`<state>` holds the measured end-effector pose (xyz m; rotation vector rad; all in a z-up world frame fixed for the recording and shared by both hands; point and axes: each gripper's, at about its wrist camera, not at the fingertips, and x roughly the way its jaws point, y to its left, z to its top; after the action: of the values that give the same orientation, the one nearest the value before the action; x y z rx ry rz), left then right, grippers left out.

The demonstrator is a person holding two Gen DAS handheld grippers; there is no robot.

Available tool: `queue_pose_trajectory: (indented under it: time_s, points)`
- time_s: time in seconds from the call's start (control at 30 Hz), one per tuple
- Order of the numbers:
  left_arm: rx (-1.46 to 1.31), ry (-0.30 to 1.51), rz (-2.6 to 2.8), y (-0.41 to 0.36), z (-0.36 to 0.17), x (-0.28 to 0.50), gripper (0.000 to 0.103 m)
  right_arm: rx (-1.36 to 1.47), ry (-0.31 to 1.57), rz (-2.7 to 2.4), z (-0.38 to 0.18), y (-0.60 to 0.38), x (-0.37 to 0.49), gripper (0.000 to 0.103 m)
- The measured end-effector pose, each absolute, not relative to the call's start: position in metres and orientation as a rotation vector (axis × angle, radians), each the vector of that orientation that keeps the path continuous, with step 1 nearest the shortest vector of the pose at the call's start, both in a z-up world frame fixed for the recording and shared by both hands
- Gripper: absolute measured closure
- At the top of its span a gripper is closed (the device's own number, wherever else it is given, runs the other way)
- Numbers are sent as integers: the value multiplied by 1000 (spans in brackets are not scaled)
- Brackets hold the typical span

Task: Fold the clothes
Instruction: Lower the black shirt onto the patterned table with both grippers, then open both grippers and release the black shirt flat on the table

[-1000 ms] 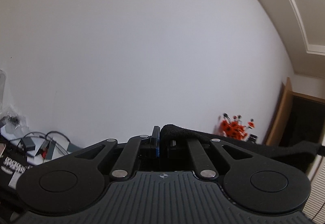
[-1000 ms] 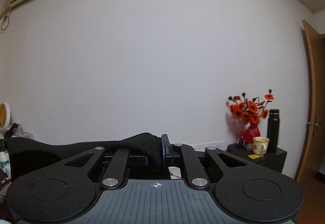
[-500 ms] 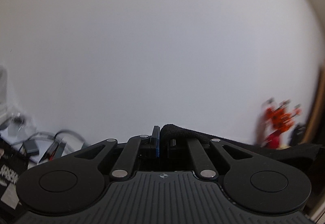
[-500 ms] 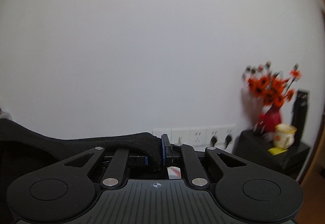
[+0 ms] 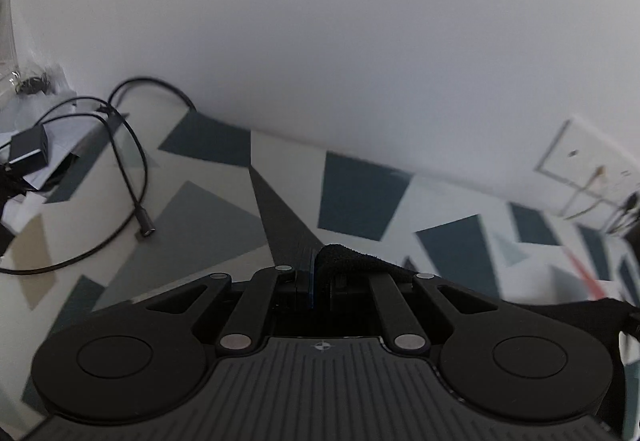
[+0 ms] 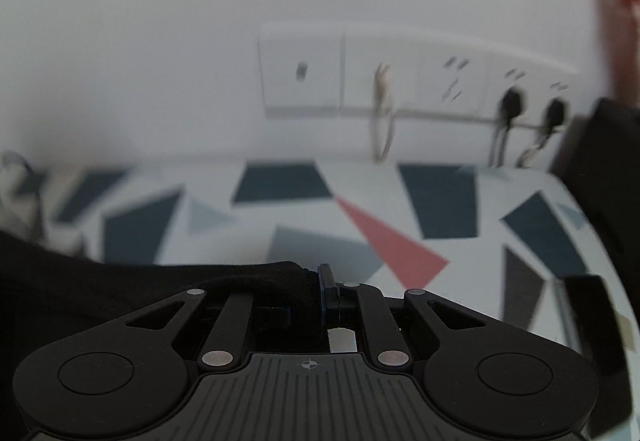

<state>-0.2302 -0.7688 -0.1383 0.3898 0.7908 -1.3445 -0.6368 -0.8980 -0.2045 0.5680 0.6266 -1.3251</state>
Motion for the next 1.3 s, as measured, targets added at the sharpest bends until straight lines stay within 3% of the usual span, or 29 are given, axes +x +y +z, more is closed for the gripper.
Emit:
queue_pose_trajectory:
  time_s: [0.33, 0.37, 0.4, 0.43, 0.53, 0.63, 0.8, 1.3]
  points:
    - [491, 813, -1247, -820, -162, -248, 95, 568, 650, -1323, -230, -926, -629, 91]
    - [497, 817, -1241, -822, -165, -248, 92, 570, 648, -1322, -231, -930, -631, 83]
    - [505, 816, -1237, -824, -168, -248, 90, 567, 651, -1325, -231, -932, -632, 66]
    - [523, 807, -1241, -825, -167, -249, 84, 562, 656, -1330, -230, -934, -634, 60]
    - [584, 789, -1276, -828, -158, -243, 50, 545, 646, -1306, -224, -934, -646, 53]
    - [556, 765, -1352, -818, -135, -225, 38, 551, 577, -1287, -210, -925, -667, 47]
    - [525, 762, -1412, -791, -113, -197, 32, 520, 524, -1255, -185, -904, -688, 45]
    - [750, 841, -1391, -758, -164, -199, 32, 533, 562, -1400, -193, -961, -662, 47]
